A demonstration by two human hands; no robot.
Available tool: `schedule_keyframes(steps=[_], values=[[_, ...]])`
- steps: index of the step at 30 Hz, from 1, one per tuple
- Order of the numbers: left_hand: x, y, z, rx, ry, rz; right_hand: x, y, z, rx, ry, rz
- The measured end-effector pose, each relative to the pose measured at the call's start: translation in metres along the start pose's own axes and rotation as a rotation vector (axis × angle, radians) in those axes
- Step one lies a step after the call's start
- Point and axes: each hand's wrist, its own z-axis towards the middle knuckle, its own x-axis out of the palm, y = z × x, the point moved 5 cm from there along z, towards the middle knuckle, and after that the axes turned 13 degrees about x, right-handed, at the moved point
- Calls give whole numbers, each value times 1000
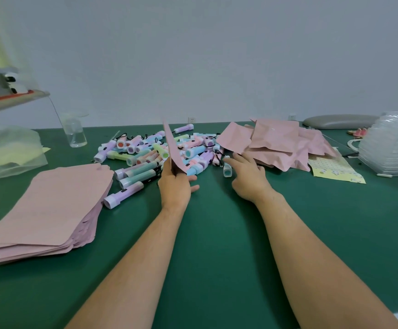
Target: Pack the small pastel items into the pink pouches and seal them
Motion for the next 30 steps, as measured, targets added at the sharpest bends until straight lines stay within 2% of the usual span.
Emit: schedule_keyframes(steps=[3,7,10,14,17,19,23,26,30], values=[[-1,2,2,-10,-15,8,-5,9,-2,-61,-111,1],[0,5,4,-21,-9,18,-26,13,-6,-82,-261,267],[2,5,2,-22,14,37,-24,10,-9,-44,-207,242],[4,1,-1,4,48,69,-12,9,-9,94,-75,155],[4,-1,-1,7,59,88,-7,13,-6,111,-70,25],[3,-2,-1,11,56,97,-7,15,-4,99,-95,38],[1,-6,-3,41,32,101,-11,15,-3,21,-143,325],[-1,-4,-1,19,7,105,-13,17,-4,-39,-104,543],[-2,-3,1,36,-15,91,-12,20,-7,-60,-106,651]])
